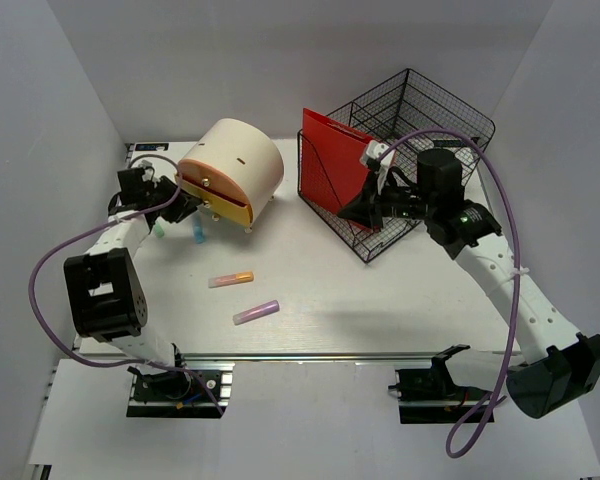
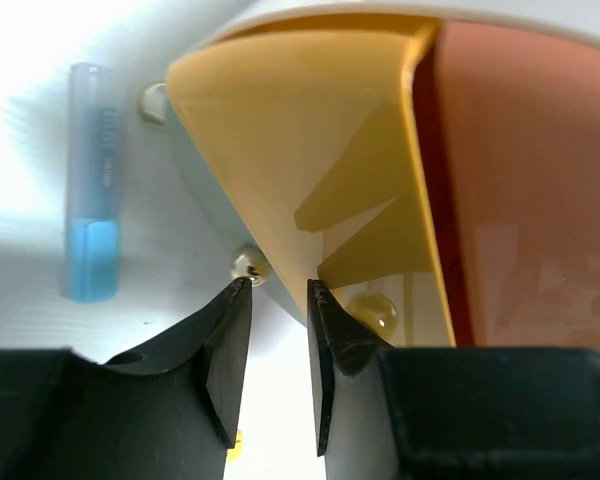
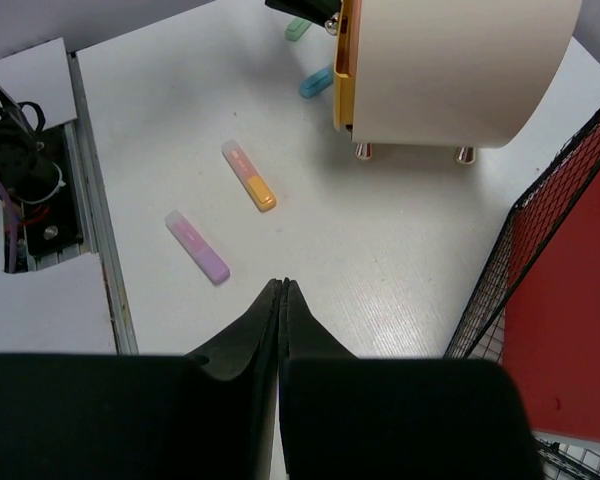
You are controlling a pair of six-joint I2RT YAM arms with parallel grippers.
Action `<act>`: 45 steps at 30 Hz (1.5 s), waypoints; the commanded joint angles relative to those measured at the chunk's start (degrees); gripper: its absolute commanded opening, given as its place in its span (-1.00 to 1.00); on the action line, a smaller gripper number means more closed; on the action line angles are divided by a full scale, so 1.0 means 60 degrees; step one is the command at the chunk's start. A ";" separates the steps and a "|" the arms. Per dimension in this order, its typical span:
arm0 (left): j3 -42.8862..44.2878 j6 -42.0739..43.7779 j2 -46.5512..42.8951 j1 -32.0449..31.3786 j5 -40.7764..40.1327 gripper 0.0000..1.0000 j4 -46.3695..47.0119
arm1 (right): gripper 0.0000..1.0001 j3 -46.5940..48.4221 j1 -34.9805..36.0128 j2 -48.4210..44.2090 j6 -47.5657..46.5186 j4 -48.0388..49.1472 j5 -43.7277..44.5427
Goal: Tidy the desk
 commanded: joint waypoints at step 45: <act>-0.2599 -0.0487 -0.0320 -0.0234 0.1102 -0.04 0.2968 | -0.93 -0.2132 -0.0312 -0.1135 -0.2080 0.0301 -0.1587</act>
